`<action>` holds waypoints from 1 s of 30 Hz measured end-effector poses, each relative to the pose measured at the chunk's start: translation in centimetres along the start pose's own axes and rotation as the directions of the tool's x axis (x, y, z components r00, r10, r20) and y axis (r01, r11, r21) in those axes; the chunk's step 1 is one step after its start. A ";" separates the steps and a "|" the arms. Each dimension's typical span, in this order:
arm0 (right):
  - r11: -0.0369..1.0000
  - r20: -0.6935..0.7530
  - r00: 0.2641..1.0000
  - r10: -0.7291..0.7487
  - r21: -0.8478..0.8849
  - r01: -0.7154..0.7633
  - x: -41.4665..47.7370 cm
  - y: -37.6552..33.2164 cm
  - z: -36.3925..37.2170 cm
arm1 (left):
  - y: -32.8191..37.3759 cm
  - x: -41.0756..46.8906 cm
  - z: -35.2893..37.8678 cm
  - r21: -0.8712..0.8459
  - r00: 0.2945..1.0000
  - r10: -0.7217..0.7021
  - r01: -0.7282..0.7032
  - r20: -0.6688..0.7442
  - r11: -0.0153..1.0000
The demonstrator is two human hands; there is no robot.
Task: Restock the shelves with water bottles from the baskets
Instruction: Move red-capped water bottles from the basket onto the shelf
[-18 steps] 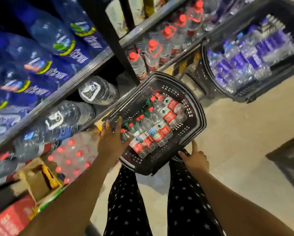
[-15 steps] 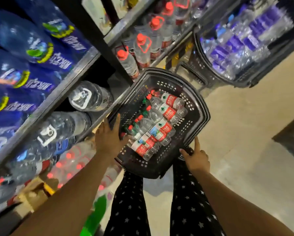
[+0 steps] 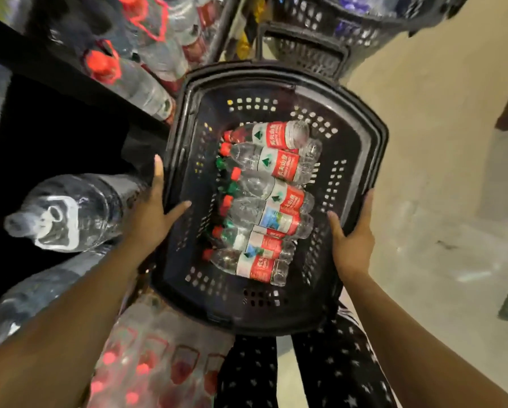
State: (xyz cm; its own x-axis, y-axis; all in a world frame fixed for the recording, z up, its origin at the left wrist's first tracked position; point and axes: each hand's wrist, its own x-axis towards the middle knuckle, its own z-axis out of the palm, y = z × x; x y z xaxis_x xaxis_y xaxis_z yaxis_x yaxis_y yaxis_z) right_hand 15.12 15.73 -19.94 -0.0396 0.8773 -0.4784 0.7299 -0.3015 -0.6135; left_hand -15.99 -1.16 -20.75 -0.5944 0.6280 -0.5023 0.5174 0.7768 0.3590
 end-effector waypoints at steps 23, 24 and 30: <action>0.997 0.146 0.989 -0.036 -0.060 0.045 1.3 -3.9 -3.3 | 0.8 -1.7 -1.7 -0.162 0.997 -0.030 0.042 0.078 0.986; 0.996 0.165 0.985 -0.041 -0.076 0.054 0.9 -4.2 -3.6 | 0.6 -2.4 -1.9 -0.163 0.997 -0.030 0.042 0.076 0.986; 0.984 0.283 0.958 -0.045 -0.155 0.092 -2.5 -6.5 -5.9 | 0.5 -9.6 -3.8 -0.161 0.991 -0.116 0.126 0.070 0.979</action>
State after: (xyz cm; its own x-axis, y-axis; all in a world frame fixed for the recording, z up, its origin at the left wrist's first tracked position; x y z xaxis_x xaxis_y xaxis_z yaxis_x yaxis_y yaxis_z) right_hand 14.53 17.73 -11.06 -0.2636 0.7485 -0.6085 0.8200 -0.1584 -0.5500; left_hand -12.39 -6.57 -12.75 -0.6058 0.5291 -0.5942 0.3325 0.8468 0.4151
